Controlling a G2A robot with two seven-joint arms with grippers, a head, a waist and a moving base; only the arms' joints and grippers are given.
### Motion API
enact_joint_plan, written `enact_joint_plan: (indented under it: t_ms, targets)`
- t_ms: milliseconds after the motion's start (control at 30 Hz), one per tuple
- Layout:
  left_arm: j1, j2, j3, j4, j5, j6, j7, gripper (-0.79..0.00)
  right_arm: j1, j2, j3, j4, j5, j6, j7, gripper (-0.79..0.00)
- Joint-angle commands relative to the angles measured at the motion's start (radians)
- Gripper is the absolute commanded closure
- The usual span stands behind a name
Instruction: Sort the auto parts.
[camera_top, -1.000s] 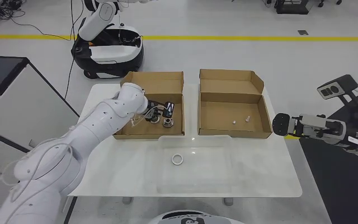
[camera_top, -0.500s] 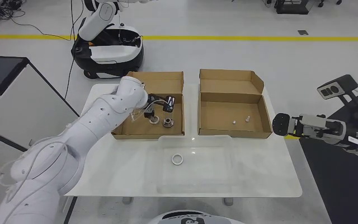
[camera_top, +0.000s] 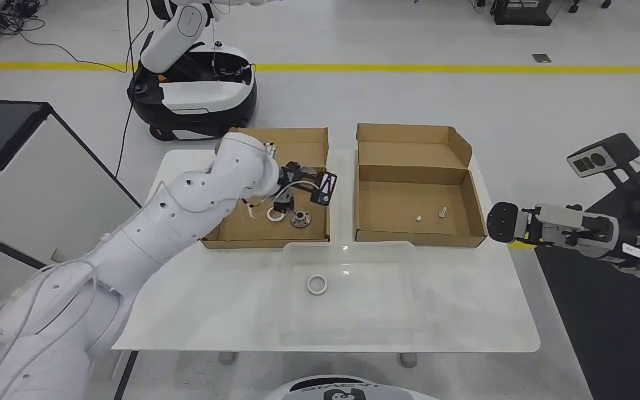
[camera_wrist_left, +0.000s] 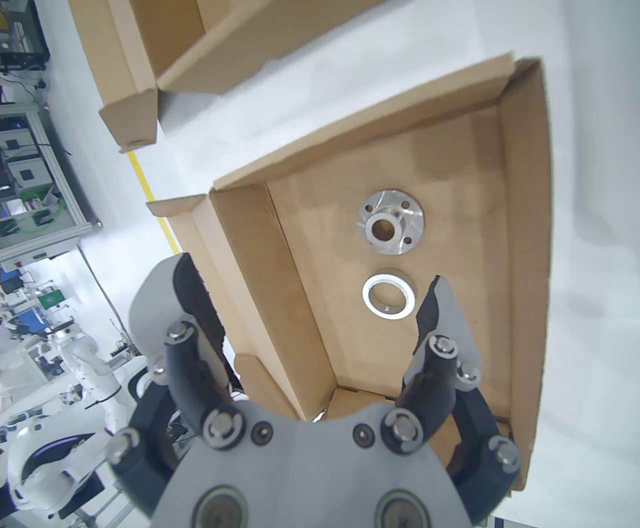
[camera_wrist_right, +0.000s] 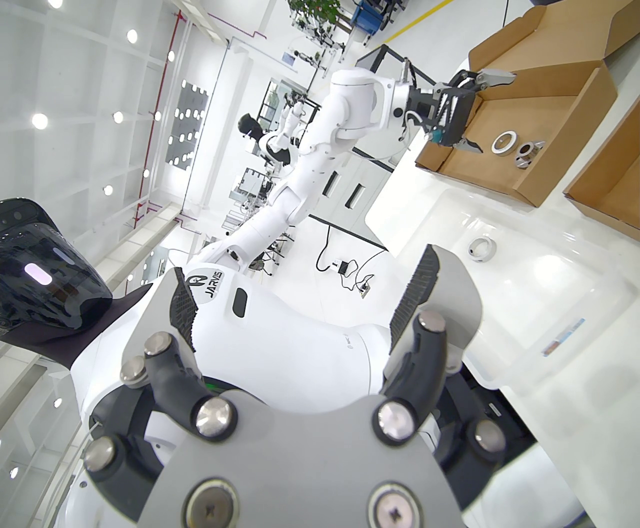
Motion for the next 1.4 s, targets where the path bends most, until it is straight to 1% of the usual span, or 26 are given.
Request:
enact_joint_plan:
  t_ms: [0, 133, 200, 300, 433, 600, 767, 833, 1000, 1300, 1367]
  targets:
    - [0.017, 0.023, -0.009, -0.101, -0.074, 0.000, -0.082, -0.785, 0.000, 0.000, 0.000, 0.000, 0.000, 0.000, 0.000, -0.785]
    - [0.042, 0.064, -0.016, -0.253, -0.241, 0.000, -0.246, -0.785, 0.000, 0.000, 0.000, 0.000, 0.000, 0.000, 0.000, -0.785]
    - [0.042, 0.082, -0.016, -0.307, -0.309, 0.012, -0.280, -0.785, 0.000, 0.000, 0.000, 0.000, 0.000, 0.000, 0.000, -0.785]
    - [0.027, 0.104, 0.018, -0.375, -0.366, 0.043, -0.311, -0.785, 0.000, 0.000, 0.000, 0.000, 0.000, 0.000, 0.000, -0.785]
    - [-0.021, 0.123, 0.096, -0.431, -0.445, 0.084, -0.352, -0.785, 0.000, 0.000, 0.000, 0.000, 0.000, 0.000, 0.000, -0.785]
    - [-0.117, 0.134, 0.218, -0.462, -0.541, 0.130, -0.398, -0.785, 0.000, 0.000, 0.000, 0.000, 0.000, 0.000, 0.000, -0.785]
    - [-0.227, 0.129, 0.328, -0.499, -0.671, 0.189, -0.457, -0.785, 0.000, 0.000, 0.000, 0.000, 0.000, 0.000, 0.000, -0.785]
    - [-0.238, 0.123, 0.328, -0.513, -0.708, 0.204, -0.473, -0.785, 0.000, 0.000, 0.000, 0.000, 0.000, 0.000, 0.000, -0.785]
    - [-0.224, 0.102, 0.328, -0.527, -0.729, 0.228, -0.497, -0.785, 0.000, 0.000, 0.000, 0.000, 0.000, 0.000, 0.000, -0.785]
    - [-0.120, 0.061, 0.328, -0.490, -0.660, 0.220, -0.489, -0.785, 0.000, 0.000, 0.000, 0.000, 0.000, 0.000, 0.000, -0.785]
    - [-0.100, 0.055, 0.328, -0.478, -0.636, 0.215, -0.484, -0.727, 0.000, 0.000, 0.000, 0.000, 0.000, 0.000, 0.000, -0.785]
